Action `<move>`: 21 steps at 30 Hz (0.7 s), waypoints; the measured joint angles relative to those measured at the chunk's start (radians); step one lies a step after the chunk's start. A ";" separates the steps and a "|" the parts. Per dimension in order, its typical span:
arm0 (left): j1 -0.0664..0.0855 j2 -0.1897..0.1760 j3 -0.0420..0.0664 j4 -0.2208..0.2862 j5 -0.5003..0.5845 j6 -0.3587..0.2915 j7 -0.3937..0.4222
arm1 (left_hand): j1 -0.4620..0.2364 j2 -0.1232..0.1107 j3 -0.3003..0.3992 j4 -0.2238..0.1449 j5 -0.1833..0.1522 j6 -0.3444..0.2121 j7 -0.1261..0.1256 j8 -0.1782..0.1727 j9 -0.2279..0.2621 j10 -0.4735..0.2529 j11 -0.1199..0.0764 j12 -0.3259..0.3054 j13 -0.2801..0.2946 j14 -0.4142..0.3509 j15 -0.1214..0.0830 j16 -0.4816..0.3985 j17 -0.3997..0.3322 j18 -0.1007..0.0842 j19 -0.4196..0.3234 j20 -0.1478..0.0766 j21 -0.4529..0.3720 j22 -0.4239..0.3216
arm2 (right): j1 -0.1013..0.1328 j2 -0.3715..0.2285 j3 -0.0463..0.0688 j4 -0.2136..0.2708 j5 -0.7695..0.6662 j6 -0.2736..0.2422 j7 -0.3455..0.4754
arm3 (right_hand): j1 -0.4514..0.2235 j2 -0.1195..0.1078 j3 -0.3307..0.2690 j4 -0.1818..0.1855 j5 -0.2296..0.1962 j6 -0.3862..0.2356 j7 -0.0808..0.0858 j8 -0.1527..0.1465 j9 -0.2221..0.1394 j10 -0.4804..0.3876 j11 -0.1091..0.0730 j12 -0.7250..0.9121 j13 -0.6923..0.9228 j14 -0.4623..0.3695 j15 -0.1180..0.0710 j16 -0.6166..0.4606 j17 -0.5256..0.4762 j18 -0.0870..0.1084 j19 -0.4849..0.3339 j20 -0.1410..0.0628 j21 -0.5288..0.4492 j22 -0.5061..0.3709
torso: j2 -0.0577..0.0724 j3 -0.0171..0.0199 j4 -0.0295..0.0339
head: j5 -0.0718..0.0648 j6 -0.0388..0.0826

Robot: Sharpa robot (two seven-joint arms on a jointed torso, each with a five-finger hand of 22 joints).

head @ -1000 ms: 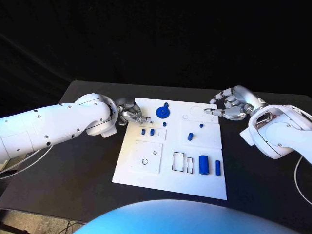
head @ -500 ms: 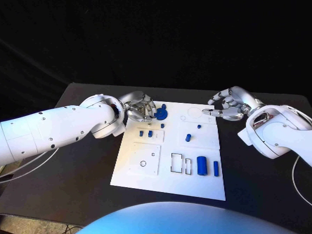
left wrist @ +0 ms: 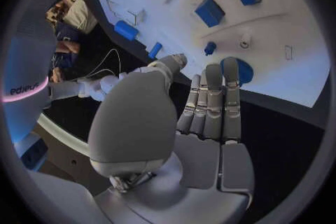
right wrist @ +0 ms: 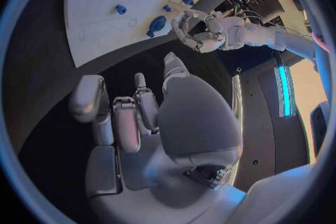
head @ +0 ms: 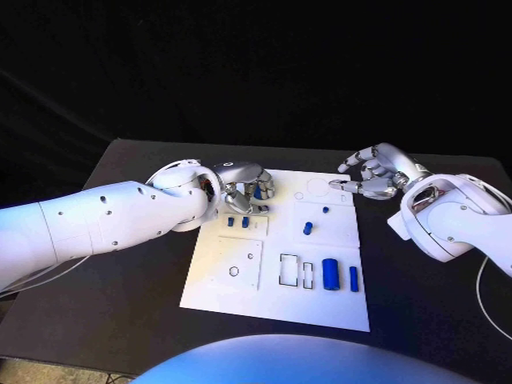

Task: Assemble the parts on the task board

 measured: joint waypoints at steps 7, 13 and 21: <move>0.001 0.038 -0.004 -0.039 -0.088 0.049 -0.009 | 0.000 0.000 -0.006 0.002 0.000 0.023 0.001 -0.012 -0.020 0.009 -0.002 -0.007 -0.023 0.019 -0.002 0.061 0.009 0.000 0.017 -0.004 0.031 0.019 | 0.000 0.000 0.000 0.001 0.002 -0.002 0.002 | 0.000 0.000 0.000 0.000 0.000 0.000 0.000 0.000 0.000 0.000 0.000 0.000 0.000 0.000 0.000 0.000 0.000 0.000 -0.004 -0.004 0.000 -0.002 | 0.001 0.0000 -0.0009 | -0.002 0.000; 0.002 0.062 -0.006 -0.065 -0.125 0.075 -0.021 | 0.010 0.010 -0.006 0.002 0.000 0.036 -0.005 -0.022 -0.030 0.018 -0.004 -0.013 -0.035 0.038 -0.003 0.100 0.028 0.000 0.024 -0.004 0.051 0.032 | 0.000 0.000 0.000 0.002 0.003 -0.004 0.002 | 0.000 0.000 0.000 0.000 0.000 0.000 0.000 0.000 0.000 0.000 0.000 0.000 0.000 0.000 0.000 0.000 0.000 0.000 -0.004 -0.004 0.000 -0.002 | 0.001 0.0005 -0.0004 | -0.004 -0.002; 0.003 0.079 -0.007 -0.084 -0.152 0.088 -0.030 | 0.025 0.025 0.015 -0.005 0.000 0.061 -0.005 -0.026 -0.040 0.037 -0.006 -0.018 -0.050 0.061 -0.004 0.145 0.066 0.000 0.024 -0.004 0.080 0.051 | 0.000 0.001 0.000 0.003 0.003 -0.005 0.003 | 0.000 0.000 0.000 0.000 0.000 0.000 0.000 0.000 0.000 0.000 0.000 0.000 0.000 0.000 0.000 0.000 0.000 0.000 -0.003 -0.004 0.000 -0.002 | 0.000 0.0005 -0.0003 | -0.006 -0.002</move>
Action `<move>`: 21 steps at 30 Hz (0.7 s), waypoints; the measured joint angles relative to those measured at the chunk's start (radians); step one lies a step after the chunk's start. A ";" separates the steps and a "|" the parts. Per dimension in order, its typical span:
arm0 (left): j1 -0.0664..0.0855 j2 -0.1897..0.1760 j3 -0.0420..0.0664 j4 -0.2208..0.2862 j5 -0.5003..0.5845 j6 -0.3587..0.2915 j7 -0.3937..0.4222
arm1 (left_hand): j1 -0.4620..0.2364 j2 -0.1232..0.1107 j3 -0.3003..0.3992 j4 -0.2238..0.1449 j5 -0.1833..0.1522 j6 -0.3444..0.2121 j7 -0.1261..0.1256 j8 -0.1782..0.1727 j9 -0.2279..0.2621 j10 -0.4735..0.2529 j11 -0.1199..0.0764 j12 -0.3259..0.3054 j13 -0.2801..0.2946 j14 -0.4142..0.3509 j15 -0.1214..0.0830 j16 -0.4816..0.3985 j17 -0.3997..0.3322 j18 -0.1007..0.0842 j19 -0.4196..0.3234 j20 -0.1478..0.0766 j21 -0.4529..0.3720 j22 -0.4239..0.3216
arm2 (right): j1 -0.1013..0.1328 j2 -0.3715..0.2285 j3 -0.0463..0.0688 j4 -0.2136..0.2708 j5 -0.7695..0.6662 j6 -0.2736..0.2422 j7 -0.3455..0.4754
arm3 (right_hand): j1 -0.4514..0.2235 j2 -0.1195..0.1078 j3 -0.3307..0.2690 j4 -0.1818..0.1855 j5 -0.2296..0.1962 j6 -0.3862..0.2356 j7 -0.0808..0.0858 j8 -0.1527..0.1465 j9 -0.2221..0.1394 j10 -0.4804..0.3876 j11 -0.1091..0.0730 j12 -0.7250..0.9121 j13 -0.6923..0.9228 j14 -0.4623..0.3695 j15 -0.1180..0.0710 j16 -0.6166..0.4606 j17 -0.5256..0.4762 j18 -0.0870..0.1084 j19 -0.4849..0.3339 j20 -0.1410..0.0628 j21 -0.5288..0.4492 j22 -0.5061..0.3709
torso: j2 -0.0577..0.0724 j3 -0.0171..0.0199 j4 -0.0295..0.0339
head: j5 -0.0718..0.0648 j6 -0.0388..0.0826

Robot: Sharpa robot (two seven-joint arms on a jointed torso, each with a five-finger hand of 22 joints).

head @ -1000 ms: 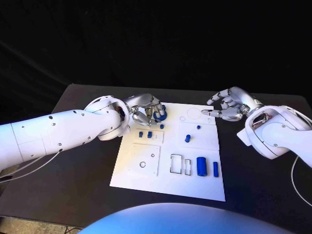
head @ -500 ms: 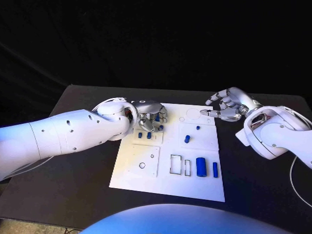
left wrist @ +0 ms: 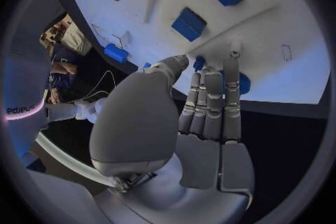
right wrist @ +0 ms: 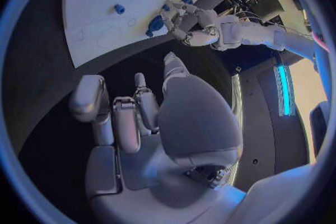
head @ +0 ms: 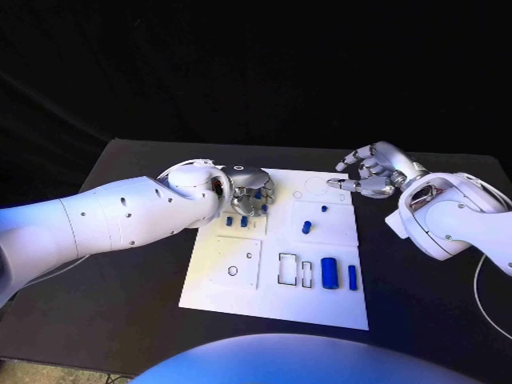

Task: Assemble the parts on the task board

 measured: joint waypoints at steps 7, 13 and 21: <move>0.001 0.007 0.000 -0.012 -0.010 0.009 -0.007 | 0.013 0.013 0.037 -0.013 0.000 0.030 -0.002 -0.006 -0.010 0.027 -0.007 -0.011 -0.017 0.029 -0.007 0.045 0.045 0.000 0.000 0.000 0.037 0.025 | 0.000 0.000 0.000 0.000 0.000 0.000 0.000 | 0.000 0.000 0.000 0.000 0.000 0.000 0.000 0.000 0.000 0.000 0.000 0.000 0.000 0.000 0.000 0.000 0.000 0.000 0.000 0.000 0.000 0.000 | -0.001 0.0000 0.0007 | -0.003 0.000; 0.002 0.015 0.000 -0.023 -0.012 0.017 -0.013 | 0.017 0.017 0.064 -0.028 0.000 0.049 0.000 -0.006 -0.015 0.051 -0.010 -0.018 -0.029 0.051 -0.013 0.070 0.072 0.000 0.000 -0.007 0.065 0.045 | 0.000 0.001 0.000 0.000 0.001 0.000 0.000 | 0.000 0.000 0.000 0.000 0.000 0.000 0.000 0.000 0.000 0.000 0.000 0.000 0.000 0.000 0.000 0.000 0.000 0.000 0.000 0.000 0.000 0.000 | -0.001 0.0000 0.0014 | -0.004 0.000; 0.003 0.028 0.000 -0.038 -0.011 0.022 -0.013 | 0.017 0.017 0.070 -0.032 0.000 0.049 0.000 -0.013 -0.019 0.052 -0.011 -0.024 -0.032 0.055 -0.009 0.077 0.076 0.000 -0.004 -0.011 0.073 0.052 | 0.000 0.001 0.000 0.001 0.001 0.000 0.000 | 0.000 0.000 0.000 0.000 0.000 0.000 0.000 0.000 0.000 0.000 0.000 0.000 0.000 0.000 0.000 0.000 0.000 0.000 0.000 0.000 0.000 0.000 | -0.001 -0.0006 0.0007 | -0.003 0.000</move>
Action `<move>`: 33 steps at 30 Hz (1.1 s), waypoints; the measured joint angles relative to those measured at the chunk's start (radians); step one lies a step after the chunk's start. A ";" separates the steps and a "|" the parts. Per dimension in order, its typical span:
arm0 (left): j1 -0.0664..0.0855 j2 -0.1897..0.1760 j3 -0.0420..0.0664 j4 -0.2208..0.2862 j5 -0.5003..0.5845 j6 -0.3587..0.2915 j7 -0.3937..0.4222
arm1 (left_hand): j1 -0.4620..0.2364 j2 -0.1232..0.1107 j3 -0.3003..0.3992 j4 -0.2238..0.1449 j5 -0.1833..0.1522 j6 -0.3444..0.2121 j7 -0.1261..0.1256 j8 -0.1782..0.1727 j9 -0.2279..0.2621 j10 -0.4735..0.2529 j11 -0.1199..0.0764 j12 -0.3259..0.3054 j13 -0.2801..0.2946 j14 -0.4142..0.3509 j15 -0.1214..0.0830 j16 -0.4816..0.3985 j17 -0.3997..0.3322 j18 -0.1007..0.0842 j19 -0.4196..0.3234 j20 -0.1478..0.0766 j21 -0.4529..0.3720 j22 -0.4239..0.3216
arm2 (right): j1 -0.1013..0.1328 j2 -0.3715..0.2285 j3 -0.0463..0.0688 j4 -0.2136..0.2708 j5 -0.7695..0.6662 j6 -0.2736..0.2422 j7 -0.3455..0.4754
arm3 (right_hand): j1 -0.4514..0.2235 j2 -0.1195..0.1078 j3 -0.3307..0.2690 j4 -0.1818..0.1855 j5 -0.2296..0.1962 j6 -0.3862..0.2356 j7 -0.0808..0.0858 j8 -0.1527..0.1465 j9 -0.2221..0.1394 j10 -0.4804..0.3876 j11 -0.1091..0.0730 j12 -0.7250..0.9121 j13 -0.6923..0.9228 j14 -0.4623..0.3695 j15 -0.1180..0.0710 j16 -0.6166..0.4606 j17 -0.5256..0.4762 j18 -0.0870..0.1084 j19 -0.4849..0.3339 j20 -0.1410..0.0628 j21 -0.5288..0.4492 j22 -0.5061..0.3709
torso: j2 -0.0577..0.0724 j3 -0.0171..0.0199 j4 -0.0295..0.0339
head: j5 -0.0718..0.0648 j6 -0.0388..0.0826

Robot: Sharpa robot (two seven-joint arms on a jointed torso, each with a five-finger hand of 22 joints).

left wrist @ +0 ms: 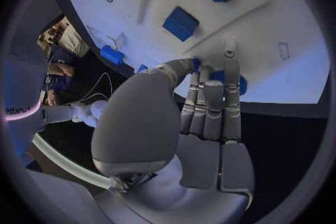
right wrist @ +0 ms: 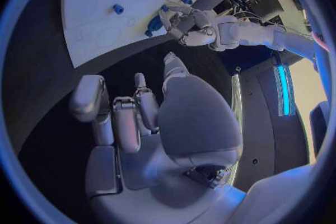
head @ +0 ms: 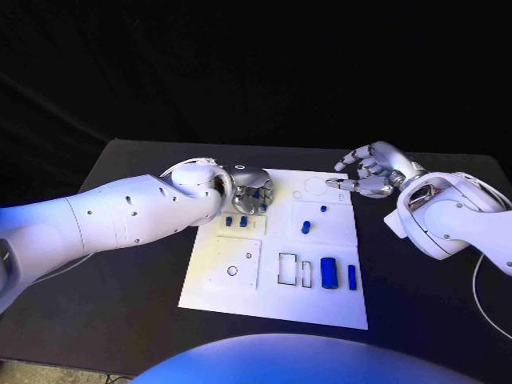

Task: Assemble the parts on the task board

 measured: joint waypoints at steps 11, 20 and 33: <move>0.001 0.006 -0.002 -0.003 0.004 0.002 0.003 | 0.000 0.000 0.006 -0.006 -0.001 0.000 0.000 -0.006 -0.005 0.003 0.003 -0.011 -0.010 0.007 0.000 0.009 0.007 0.000 0.000 0.000 0.012 0.008 | 0.000 -0.001 0.000 0.001 0.000 0.000 0.000 | 0.000 0.000 0.000 0.000 0.000 0.000 0.000 0.000 0.000 0.000 0.000 0.000 0.000 0.000 0.000 0.000 0.000 0.000 0.000 0.000 0.000 0.000 | 0.000 0.0010 0.0005 | -0.001 -0.003; 0.003 0.009 -0.002 -0.005 0.005 0.012 0.000 | 0.009 0.009 0.040 -0.035 -0.004 0.038 -0.002 -0.010 -0.007 0.052 -0.009 -0.019 -0.017 0.054 -0.011 0.049 0.067 0.000 -0.004 -0.004 0.049 0.031 | 0.000 -0.001 0.000 0.001 0.000 0.000 0.000 | 0.000 0.000 0.000 0.000 0.000 0.000 0.000 0.000 0.000 0.000 0.000 0.000 0.000 0.000 0.000 0.000 0.001 0.000 0.000 0.000 0.000 0.000 | -0.001 0.0012 0.0000 | -0.002 -0.002; 0.004 0.012 -0.001 -0.006 0.005 0.014 -0.006 | 0.008 0.030 0.080 -0.089 -0.008 0.084 -0.009 -0.017 -0.011 0.107 -0.022 -0.029 -0.022 0.098 -0.023 0.077 0.118 0.000 -0.011 -0.011 0.108 0.071 | 0.000 0.000 0.000 0.001 0.000 0.000 0.000 | 0.000 0.000 0.000 0.000 0.000 0.000 0.000 0.004 0.000 0.000 0.000 0.000 0.000 0.000 0.000 0.000 0.001 0.000 0.000 0.000 0.000 0.000 | 0.000 0.0012 0.0000 | -0.002 -0.001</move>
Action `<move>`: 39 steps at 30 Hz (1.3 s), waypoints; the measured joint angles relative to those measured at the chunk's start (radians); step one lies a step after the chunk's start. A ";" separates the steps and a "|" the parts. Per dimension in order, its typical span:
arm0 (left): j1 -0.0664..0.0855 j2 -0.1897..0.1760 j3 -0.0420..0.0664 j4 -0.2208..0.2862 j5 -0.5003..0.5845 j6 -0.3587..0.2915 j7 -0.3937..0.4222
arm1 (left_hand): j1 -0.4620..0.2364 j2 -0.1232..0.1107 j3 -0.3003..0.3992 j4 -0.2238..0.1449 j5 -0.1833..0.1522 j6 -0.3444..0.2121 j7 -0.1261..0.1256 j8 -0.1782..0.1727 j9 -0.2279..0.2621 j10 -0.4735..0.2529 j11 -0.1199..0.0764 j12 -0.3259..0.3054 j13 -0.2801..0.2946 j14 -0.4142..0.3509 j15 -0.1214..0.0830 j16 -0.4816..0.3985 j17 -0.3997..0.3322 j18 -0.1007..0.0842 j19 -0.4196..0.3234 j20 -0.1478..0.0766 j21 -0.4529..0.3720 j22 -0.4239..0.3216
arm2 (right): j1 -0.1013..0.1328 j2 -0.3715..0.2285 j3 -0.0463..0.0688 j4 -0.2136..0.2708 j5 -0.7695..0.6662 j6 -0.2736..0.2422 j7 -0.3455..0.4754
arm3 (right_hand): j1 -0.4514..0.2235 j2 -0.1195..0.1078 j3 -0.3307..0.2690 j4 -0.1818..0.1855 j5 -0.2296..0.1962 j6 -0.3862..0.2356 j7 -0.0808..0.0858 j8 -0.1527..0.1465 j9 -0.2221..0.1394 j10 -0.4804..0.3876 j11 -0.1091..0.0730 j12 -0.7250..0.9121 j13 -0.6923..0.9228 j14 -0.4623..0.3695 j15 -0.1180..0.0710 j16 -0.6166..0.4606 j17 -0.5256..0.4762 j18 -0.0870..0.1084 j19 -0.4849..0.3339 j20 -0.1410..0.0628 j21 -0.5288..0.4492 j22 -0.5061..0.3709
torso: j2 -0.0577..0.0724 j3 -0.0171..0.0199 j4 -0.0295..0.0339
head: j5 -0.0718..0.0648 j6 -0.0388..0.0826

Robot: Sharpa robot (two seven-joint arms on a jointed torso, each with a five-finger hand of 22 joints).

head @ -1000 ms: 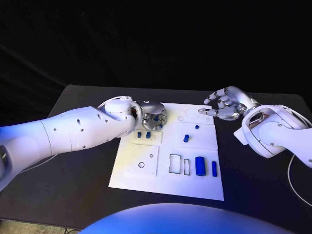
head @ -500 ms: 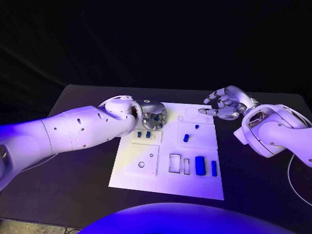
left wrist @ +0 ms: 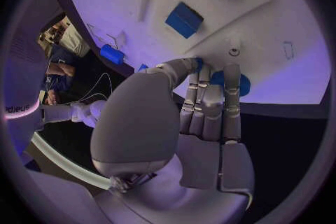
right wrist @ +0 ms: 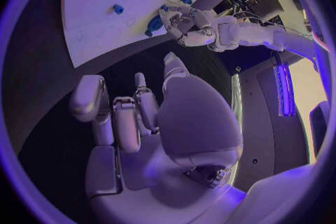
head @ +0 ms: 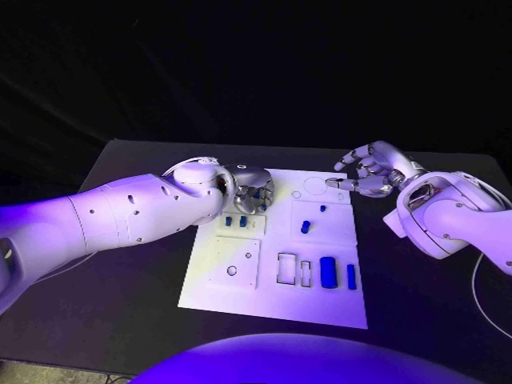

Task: Assemble the parts on the task board

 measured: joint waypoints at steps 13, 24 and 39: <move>-0.005 -0.014 0.002 0.015 0.007 -0.025 0.007 | -0.008 0.008 0.000 -0.005 -0.003 0.008 -0.001 -0.001 0.002 0.009 0.002 -0.009 0.000 0.011 0.000 0.005 0.013 0.000 0.007 -0.007 0.015 0.016 | 0.000 0.002 0.000 -0.001 0.000 0.000 0.001 | 0.000 0.000 0.000 0.000 0.000 0.000 0.000 0.000 0.000 0.000 0.000 0.000 0.000 0.000 0.000 0.000 0.000 0.000 0.000 0.000 -0.005 0.000 | -0.001 -0.0006 0.0006 | 0.001 0.004; -0.005 -0.088 0.042 0.095 0.039 -0.062 0.016 | -0.020 0.004 0.000 -0.005 -0.003 0.012 0.002 -0.002 0.003 0.014 0.000 -0.015 0.000 0.016 -0.002 0.005 0.012 0.000 0.007 -0.007 0.015 0.021 | 0.000 0.003 0.000 -0.005 0.000 0.000 0.003 | 0.000 0.008 0.000 0.000 0.000 0.000 0.000 0.000 0.000 0.000 0.000 0.000 0.001 0.000 0.000 0.000 0.000 0.000 0.000 0.000 -0.006 0.000 | -0.003 -0.0005 0.0024 | 0.004 0.009; -0.006 -0.174 0.051 0.126 0.070 -0.059 0.007 | -0.024 0.000 0.000 -0.005 -0.003 0.015 -0.001 -0.005 0.005 0.021 0.000 -0.020 0.000 0.016 -0.002 0.005 0.000 0.000 0.008 -0.007 0.015 0.019 | -0.001 0.000 0.000 -0.007 0.000 -0.001 0.004 | 0.000 0.008 0.000 0.000 0.000 0.000 0.000 0.000 0.000 0.000 0.000 0.000 0.001 0.000 0.000 0.000 0.000 0.000 0.000 0.000 -0.006 0.000 | -0.002 0.0005 0.0019 | 0.008 0.012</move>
